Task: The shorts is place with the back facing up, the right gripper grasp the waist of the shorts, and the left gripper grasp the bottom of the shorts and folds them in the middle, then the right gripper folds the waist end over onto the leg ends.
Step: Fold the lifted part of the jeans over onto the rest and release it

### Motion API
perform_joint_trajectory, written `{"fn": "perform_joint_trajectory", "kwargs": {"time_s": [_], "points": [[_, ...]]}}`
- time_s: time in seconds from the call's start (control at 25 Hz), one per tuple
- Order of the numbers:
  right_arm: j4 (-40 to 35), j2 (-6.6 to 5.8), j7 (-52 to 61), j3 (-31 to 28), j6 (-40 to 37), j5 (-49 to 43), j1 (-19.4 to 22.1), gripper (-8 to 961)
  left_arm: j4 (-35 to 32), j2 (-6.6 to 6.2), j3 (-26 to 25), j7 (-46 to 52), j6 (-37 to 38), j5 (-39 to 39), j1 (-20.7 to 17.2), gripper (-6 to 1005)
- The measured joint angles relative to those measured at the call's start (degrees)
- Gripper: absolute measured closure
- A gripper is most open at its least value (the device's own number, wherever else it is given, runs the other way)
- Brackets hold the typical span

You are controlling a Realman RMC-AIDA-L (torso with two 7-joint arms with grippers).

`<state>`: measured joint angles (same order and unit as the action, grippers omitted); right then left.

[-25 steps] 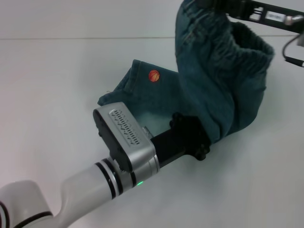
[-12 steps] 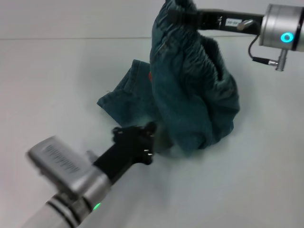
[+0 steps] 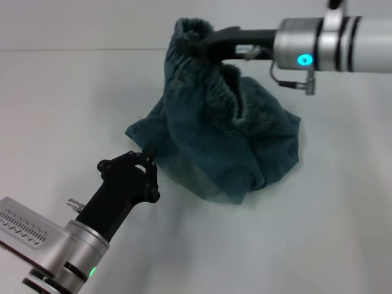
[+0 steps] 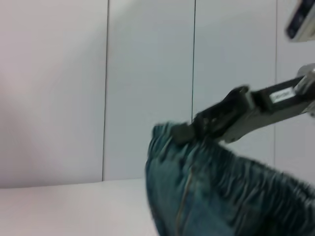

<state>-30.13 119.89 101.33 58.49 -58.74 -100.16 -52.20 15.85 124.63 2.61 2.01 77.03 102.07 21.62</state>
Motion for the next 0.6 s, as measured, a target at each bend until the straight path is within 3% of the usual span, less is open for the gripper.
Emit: {"fn": "perform_joint_trajectory", "kwargs": {"time_s": [0.16, 0.36, 0.48, 0.6], "points": [[1.6, 0.18, 0.2, 3.7, 4.3, 0.1, -1.6, 823, 0.0, 0.00, 0.2, 0.1, 0.0, 0.1, 0.2, 997], [0.7, -0.29, 0.3, 4.4, 1.5, 0.1, -0.3, 663, 0.2, 0.00, 0.4, 0.1, -0.3, 0.1, 0.6, 997], [-2.2, -0.45, 0.2, 4.1, -0.8, 0.1, 2.4, 570, 0.2, 0.00, 0.5, 0.1, -0.4, 0.2, 1.0, 997], [-8.2, -0.47, -0.7, 3.9, -6.2, 0.3, 7.6, 477, 0.1, 0.00, 0.5, 0.1, -0.4, 0.2, 1.4, 998]]}}
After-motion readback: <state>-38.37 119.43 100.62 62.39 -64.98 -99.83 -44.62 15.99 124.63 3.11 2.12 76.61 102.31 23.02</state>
